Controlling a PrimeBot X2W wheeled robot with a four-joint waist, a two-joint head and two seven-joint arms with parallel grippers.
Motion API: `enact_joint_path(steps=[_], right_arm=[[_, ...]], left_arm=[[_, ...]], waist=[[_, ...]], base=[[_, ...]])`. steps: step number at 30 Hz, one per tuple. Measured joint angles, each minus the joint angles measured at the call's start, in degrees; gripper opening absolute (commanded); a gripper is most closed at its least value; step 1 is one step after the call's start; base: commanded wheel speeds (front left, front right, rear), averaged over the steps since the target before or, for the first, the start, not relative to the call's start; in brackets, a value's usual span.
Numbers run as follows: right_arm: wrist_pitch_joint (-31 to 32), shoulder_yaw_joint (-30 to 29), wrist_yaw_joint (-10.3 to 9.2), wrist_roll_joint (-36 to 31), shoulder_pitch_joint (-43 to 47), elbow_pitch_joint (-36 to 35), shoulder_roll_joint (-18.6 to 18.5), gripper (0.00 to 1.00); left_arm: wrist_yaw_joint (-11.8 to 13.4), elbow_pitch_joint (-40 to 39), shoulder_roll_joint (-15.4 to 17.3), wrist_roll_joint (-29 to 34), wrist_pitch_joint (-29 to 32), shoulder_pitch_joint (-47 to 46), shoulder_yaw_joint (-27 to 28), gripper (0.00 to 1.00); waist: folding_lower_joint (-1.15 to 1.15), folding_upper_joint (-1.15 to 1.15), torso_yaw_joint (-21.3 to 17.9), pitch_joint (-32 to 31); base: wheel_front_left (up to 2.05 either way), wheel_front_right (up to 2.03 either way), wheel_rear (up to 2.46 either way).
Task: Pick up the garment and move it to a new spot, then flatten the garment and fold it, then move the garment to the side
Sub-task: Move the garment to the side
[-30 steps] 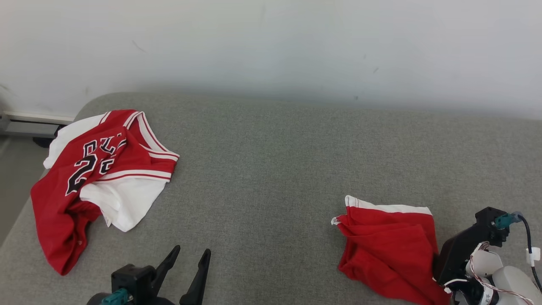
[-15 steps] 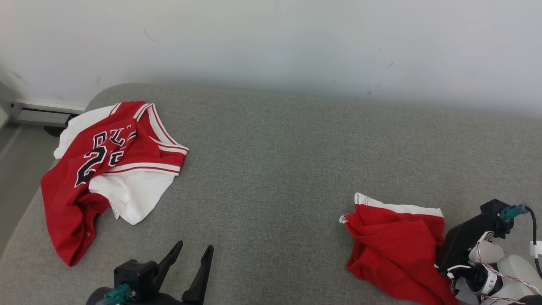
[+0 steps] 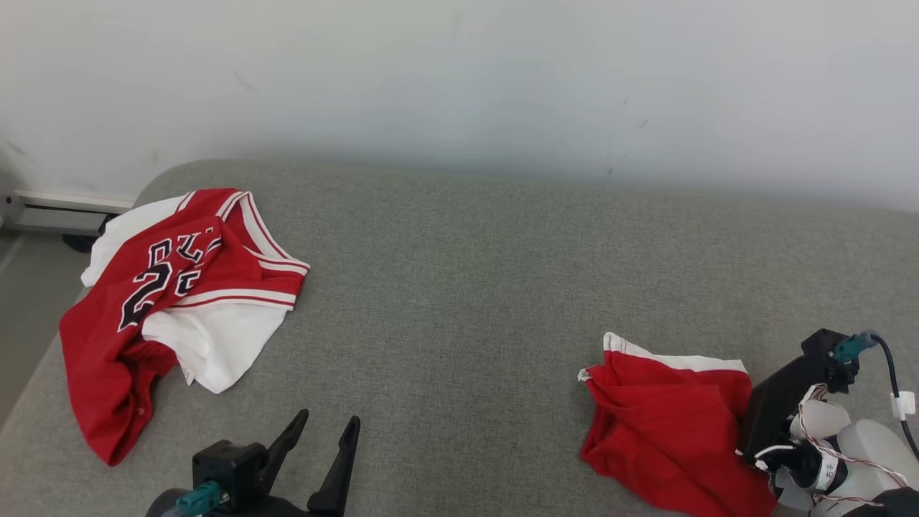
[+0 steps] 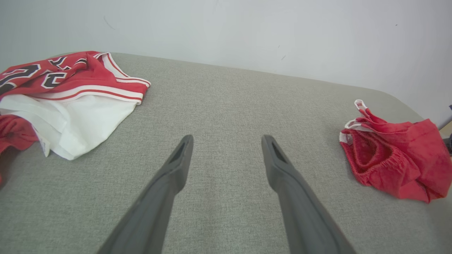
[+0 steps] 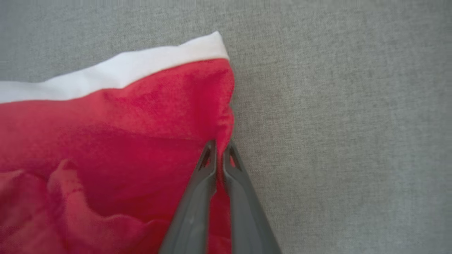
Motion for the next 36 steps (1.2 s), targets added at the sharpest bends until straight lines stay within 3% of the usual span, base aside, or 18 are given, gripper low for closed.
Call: enact_joint_path(steps=[3, 10, 18, 31, 36], right_arm=[[0.02, 0.21, 0.0, -0.38, -0.85, -1.37, -0.49, 0.0], [-1.75, 1.93, -0.43, -7.15, -4.55, -7.33, -5.77, 0.0], [-5.33, -0.32, -0.48, -9.53, -4.28, -10.69, -5.83, 0.0], [-3.99, -3.03, -0.48, -9.93, -3.74, -7.67, -5.97, 0.0], [-3.54, -4.57, -0.49, -9.34, -3.65, -5.32, -8.24, 0.0]], left_arm=[[0.07, 0.15, 0.0, -0.01, 0.0, 0.02, 0.08, 1.0], [0.19, 0.86, -0.23, -0.41, -0.08, 0.24, 0.22, 1.0], [0.21, 1.01, -0.51, -0.45, -0.52, 1.04, 0.41, 1.0], [0.23, 0.8, -0.19, -0.52, -1.09, 3.19, 0.81, 1.0], [0.21, -0.26, 0.41, -0.48, -1.0, 3.24, 0.55, 1.0]], waist=[[0.0, 0.0, -0.41, -0.41], [0.0, 0.0, -1.23, -1.88], [0.0, 0.0, -2.09, -3.42], [0.0, 0.0, -4.14, -4.9], [0.01, 0.0, -4.45, -4.26]], base=[[0.0, 0.0, 0.0], [0.0, 0.0, 0.0], [0.0, 0.0, 0.0], [0.0, 0.0, 0.0], [0.0, 0.0, 0.0]])
